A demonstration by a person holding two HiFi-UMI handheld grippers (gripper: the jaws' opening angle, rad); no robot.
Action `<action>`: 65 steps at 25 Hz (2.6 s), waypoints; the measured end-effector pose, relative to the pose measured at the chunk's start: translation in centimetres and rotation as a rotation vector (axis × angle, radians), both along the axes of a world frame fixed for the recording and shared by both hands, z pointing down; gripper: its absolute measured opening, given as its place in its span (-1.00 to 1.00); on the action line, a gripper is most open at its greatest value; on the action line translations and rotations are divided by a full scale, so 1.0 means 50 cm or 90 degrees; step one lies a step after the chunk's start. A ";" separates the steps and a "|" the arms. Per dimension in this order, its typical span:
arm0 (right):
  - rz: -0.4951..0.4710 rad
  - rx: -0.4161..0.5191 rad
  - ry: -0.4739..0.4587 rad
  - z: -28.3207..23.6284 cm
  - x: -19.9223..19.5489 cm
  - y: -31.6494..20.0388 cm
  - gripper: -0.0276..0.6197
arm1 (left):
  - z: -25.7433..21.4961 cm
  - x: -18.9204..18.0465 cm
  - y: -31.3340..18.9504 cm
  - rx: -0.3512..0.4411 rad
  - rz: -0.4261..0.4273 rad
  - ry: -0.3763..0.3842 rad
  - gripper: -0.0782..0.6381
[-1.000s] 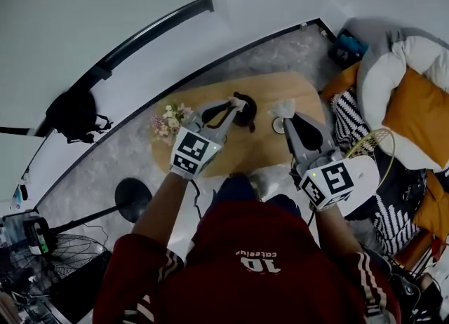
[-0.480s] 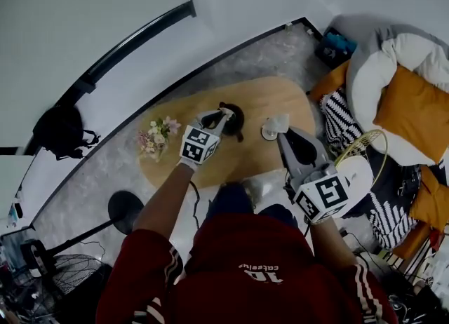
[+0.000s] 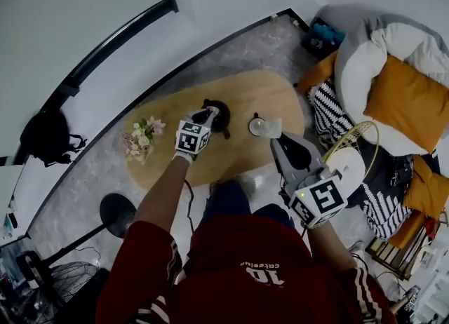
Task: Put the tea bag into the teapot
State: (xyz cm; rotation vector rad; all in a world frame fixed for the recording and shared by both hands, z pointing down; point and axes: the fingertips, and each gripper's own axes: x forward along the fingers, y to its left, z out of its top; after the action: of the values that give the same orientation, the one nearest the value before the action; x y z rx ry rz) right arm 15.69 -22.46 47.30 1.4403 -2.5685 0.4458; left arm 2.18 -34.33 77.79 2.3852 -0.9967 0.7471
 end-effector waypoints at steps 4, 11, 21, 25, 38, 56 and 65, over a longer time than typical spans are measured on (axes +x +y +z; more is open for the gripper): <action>0.004 -0.007 0.009 0.006 0.012 0.010 -0.82 | 0.012 0.000 -0.003 -0.017 -0.021 0.006 -0.64; -0.004 0.000 0.013 0.003 0.015 0.017 -0.82 | 0.008 -0.002 -0.007 -0.022 -0.040 0.011 -0.43; -0.016 0.016 -0.006 -0.016 0.000 0.020 -0.82 | -0.061 -0.011 0.006 0.014 -0.045 0.027 -0.40; -0.023 0.032 -0.018 -0.039 -0.003 0.027 -0.82 | -0.112 -0.007 0.021 0.036 -0.043 0.037 -0.40; -0.047 0.078 -0.059 -0.116 -0.015 0.071 -0.82 | -0.325 -0.003 0.113 0.151 -0.034 0.052 -0.40; -0.084 0.100 -0.066 -0.166 -0.097 0.092 -0.82 | -0.585 -0.075 0.205 0.289 -0.054 0.124 -0.40; -0.091 0.068 -0.060 -0.176 -0.187 0.079 -0.82 | -0.717 -0.141 0.254 0.336 -0.054 0.159 -0.41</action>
State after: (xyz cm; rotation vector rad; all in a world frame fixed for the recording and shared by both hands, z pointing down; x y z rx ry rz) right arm 6.33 -18.51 38.48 1.2837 -2.7867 0.3701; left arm -4.85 -21.63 41.95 2.7580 -1.2968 0.1500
